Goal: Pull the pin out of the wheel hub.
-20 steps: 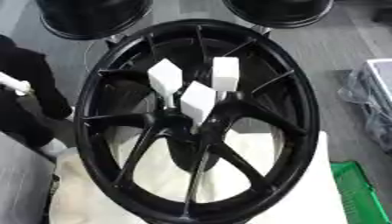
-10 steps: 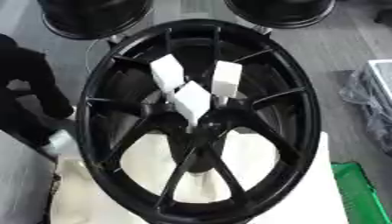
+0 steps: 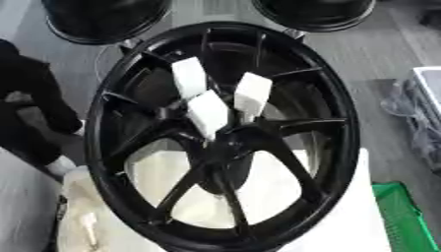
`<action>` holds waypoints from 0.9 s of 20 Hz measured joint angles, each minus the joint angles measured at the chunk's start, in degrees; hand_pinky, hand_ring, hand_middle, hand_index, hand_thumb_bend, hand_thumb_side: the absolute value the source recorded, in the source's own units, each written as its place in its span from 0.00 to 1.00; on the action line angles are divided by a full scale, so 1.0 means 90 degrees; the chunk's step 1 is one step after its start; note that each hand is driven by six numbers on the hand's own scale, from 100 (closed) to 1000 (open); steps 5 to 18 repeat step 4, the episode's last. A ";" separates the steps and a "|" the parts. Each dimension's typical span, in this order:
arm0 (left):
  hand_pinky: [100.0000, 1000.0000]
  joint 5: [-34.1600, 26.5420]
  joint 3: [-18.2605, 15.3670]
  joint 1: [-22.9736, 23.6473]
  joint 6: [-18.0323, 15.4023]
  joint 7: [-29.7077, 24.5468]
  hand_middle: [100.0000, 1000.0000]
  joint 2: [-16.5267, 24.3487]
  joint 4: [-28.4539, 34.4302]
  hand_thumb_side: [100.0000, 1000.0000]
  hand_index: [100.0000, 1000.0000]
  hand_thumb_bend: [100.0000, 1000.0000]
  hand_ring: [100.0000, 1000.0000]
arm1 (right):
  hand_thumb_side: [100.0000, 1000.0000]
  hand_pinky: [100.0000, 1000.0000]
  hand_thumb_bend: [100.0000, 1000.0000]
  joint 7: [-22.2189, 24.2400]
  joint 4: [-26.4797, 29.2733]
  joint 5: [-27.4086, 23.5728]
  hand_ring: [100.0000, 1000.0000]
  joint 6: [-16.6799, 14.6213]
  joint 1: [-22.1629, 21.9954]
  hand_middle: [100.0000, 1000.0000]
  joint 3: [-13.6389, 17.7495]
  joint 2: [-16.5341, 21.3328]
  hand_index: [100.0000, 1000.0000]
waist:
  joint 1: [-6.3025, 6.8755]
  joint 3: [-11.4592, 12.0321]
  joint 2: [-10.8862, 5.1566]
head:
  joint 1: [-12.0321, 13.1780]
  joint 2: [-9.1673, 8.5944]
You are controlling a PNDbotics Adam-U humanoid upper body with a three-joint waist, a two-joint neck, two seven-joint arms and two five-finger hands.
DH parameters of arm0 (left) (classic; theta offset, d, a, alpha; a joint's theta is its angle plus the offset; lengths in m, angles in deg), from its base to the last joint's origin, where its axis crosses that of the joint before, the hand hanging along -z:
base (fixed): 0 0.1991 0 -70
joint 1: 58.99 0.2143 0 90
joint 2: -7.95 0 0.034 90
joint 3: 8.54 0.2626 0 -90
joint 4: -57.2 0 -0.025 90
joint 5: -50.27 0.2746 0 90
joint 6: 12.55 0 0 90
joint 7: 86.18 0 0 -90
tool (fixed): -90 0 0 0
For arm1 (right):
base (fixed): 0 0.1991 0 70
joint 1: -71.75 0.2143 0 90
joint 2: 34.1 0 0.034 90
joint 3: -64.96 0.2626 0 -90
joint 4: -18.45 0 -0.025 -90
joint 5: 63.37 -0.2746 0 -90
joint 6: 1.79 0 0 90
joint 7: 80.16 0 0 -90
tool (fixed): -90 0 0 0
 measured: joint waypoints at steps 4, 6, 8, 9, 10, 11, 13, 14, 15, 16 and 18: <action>0.59 -0.1241 0.0061 0.0174 0.0337 0.1161 0.69 -0.0392 0.0397 0.53 0.78 0.00 0.73 | 0.61 0.70 0.00 -0.0005 0.0000 0.0000 0.80 -0.0010 0.0002 0.67 -0.0001 -0.0008 0.78 | -0.0031 -0.0005 0.0000 | 0.0037 0.0000; 0.59 -0.1241 0.0061 0.0174 0.0337 0.1161 0.69 -0.0392 0.0397 0.53 0.78 0.00 0.73 | 0.61 0.70 0.00 -0.0005 0.0000 0.0000 0.80 -0.0010 0.0002 0.67 -0.0001 -0.0008 0.78 | -0.0031 -0.0005 0.0000 | 0.0037 0.0000; 0.59 -0.1241 0.0061 0.0174 0.0337 0.1161 0.69 -0.0392 0.0397 0.53 0.78 0.00 0.73 | 0.61 0.70 0.00 -0.0005 0.0000 0.0000 0.80 -0.0010 0.0002 0.67 -0.0001 -0.0008 0.78 | -0.0031 -0.0005 0.0000 | 0.0037 0.0000; 0.59 -0.1241 0.0061 0.0174 0.0337 0.1161 0.69 -0.0392 0.0397 0.53 0.78 0.00 0.73 | 0.61 0.70 0.00 -0.0005 0.0000 0.0000 0.80 -0.0010 0.0002 0.67 -0.0001 -0.0008 0.78 | -0.0031 -0.0005 0.0000 | 0.0037 0.0000; 0.59 -0.1241 0.0061 0.0174 0.0337 0.1161 0.69 -0.0392 0.0397 0.53 0.78 0.00 0.73 | 0.61 0.70 0.00 -0.0005 0.0000 0.0000 0.80 -0.0010 0.0002 0.67 -0.0001 -0.0008 0.78 | -0.0031 -0.0005 0.0000 | 0.0037 0.0000; 0.59 -0.1241 0.0061 0.0174 0.0337 0.1161 0.69 -0.0392 0.0397 0.53 0.78 0.00 0.73 | 0.61 0.70 0.00 -0.0005 0.0000 0.0000 0.80 -0.0010 0.0002 0.67 -0.0001 -0.0008 0.78 | -0.0031 -0.0005 0.0000 | 0.0037 0.0000; 0.59 -0.1241 0.0061 0.0174 0.0337 0.1161 0.69 -0.0392 0.0397 0.53 0.78 0.00 0.73 | 0.61 0.70 0.00 -0.0005 0.0000 0.0000 0.80 -0.0010 0.0002 0.67 -0.0001 -0.0008 0.78 | -0.0031 -0.0005 0.0000 | 0.0037 0.0000; 0.59 -0.1241 0.0061 0.0174 0.0337 0.1161 0.69 -0.0392 0.0397 0.53 0.78 0.00 0.73 | 0.61 0.70 0.00 -0.0005 0.0000 0.0000 0.80 -0.0010 0.0002 0.67 -0.0001 -0.0008 0.78 | -0.0031 -0.0005 0.0000 | 0.0037 0.0000; 0.59 -0.1241 0.0061 0.0174 0.0337 0.1161 0.69 -0.0392 0.0397 0.53 0.78 0.00 0.73 | 0.61 0.70 0.00 -0.0005 0.0000 0.0000 0.80 -0.0010 0.0002 0.67 -0.0001 -0.0008 0.78 | -0.0031 -0.0005 0.0000 | 0.0037 0.0000; 0.59 -0.1241 0.0061 0.0174 0.0337 0.1161 0.69 -0.0392 0.0397 0.53 0.78 0.00 0.73 | 0.61 0.70 0.00 -0.0005 0.0000 0.0000 0.80 -0.0010 0.0002 0.67 -0.0001 -0.0008 0.78 | -0.0031 -0.0005 0.0000 | 0.0037 0.0000; 0.59 -0.1241 0.0061 0.0174 0.0337 0.1161 0.69 -0.0392 0.0397 0.53 0.78 0.00 0.73 | 0.61 0.70 0.00 -0.0005 0.0000 0.0000 0.80 -0.0010 0.0002 0.67 -0.0001 -0.0008 0.78 | -0.0031 -0.0005 0.0000 | 0.0037 0.0000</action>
